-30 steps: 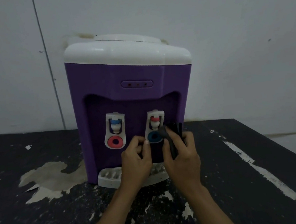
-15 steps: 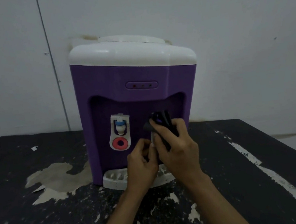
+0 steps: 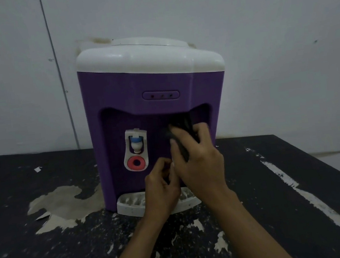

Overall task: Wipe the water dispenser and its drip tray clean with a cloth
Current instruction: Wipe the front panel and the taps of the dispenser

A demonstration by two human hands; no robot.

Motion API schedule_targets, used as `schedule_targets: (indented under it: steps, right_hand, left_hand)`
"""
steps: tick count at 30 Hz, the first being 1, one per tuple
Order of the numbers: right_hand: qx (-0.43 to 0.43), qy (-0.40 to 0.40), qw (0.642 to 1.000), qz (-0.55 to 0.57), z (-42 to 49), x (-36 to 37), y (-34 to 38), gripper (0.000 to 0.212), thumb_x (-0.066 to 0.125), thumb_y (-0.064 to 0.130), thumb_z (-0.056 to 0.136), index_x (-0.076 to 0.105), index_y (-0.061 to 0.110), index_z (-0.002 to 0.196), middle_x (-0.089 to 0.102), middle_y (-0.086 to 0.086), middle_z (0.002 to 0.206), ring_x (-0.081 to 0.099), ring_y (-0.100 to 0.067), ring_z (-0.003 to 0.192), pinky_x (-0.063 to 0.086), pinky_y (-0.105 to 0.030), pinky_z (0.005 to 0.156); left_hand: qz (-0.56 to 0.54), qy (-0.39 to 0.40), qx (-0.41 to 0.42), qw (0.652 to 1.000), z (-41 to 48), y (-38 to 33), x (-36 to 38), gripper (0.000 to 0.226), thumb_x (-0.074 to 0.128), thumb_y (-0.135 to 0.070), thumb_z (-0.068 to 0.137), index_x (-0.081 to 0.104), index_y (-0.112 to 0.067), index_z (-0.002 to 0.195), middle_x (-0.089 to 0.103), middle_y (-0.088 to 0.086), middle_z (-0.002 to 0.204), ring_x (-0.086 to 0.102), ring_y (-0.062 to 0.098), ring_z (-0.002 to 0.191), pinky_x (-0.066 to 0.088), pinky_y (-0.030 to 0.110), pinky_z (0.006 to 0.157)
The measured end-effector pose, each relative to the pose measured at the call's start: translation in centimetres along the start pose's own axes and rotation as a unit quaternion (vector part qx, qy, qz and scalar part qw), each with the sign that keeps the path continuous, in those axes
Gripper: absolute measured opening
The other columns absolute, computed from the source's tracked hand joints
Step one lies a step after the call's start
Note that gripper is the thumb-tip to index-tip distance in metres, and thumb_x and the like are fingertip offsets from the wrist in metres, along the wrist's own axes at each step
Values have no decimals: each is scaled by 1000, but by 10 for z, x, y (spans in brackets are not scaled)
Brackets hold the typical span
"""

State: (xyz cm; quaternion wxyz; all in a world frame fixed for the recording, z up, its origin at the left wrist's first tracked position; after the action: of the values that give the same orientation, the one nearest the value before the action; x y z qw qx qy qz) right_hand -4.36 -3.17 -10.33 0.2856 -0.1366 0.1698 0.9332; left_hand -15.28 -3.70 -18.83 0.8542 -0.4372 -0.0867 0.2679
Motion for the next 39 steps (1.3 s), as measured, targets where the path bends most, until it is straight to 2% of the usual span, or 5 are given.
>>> schedule_targets:
  steps: [6, 14, 21, 26, 39]
  right_hand:
    - [137, -101, 983, 66, -12, -5, -24, 33, 57, 22, 100, 61, 19, 132, 50, -5, 109, 47, 1, 81, 43, -2, 66]
    - [118, -2, 993, 9, -68, 0, -41, 44, 67, 21, 93, 59, 25, 136, 46, 4, 99, 47, -3, 66, 38, -5, 54]
    - [113, -91, 988, 52, -47, -7, -24, 37, 59, 24, 98, 62, 21, 134, 50, 0, 104, 51, -2, 79, 46, -6, 67]
    - [32, 24, 998, 42, -54, 11, -17, 38, 58, 23, 99, 60, 32, 137, 46, 3, 116, 55, -8, 82, 55, -22, 60]
    - [74, 36, 994, 68, -70, 20, -13, 43, 62, 22, 97, 58, 33, 138, 42, 5, 112, 47, -3, 80, 50, -15, 60]
  left_hand:
    - [10, -7, 11, 1000, 0, -5, -1, 17, 52, -22, 104, 60, -19, 89, 55, 14, 56, 45, 35, 47, 35, 43, 41]
    - [-1, -11, -18, 1000, -3, -5, -1, 15, 53, -24, 103, 60, -19, 90, 56, 18, 58, 39, 26, 44, 32, 40, 41]
    - [-27, -12, -22, 999, -7, -6, 0, 18, 51, -33, 101, 64, -22, 95, 57, 6, 56, 46, 15, 42, 37, 35, 40]
    - [-25, -49, -47, 997, -14, -6, -10, 19, 51, -22, 103, 67, -20, 93, 64, 1, 61, 57, 18, 48, 48, 33, 45]
    - [85, -99, -3, 991, -30, -13, -72, 57, 63, -2, 94, 27, -23, 54, 27, -11, 47, 29, 4, 44, 29, 24, 45]
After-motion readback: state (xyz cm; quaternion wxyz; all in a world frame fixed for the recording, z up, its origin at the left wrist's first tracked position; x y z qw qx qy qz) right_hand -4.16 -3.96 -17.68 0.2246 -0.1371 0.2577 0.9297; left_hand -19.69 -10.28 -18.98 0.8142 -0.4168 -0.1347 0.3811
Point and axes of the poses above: each hand's wrist, its own z-axis towards the middle knuckle, its own x-axis out of the palm, y = z × x, the point moved 5 cm from there along z, towards the middle knuckle
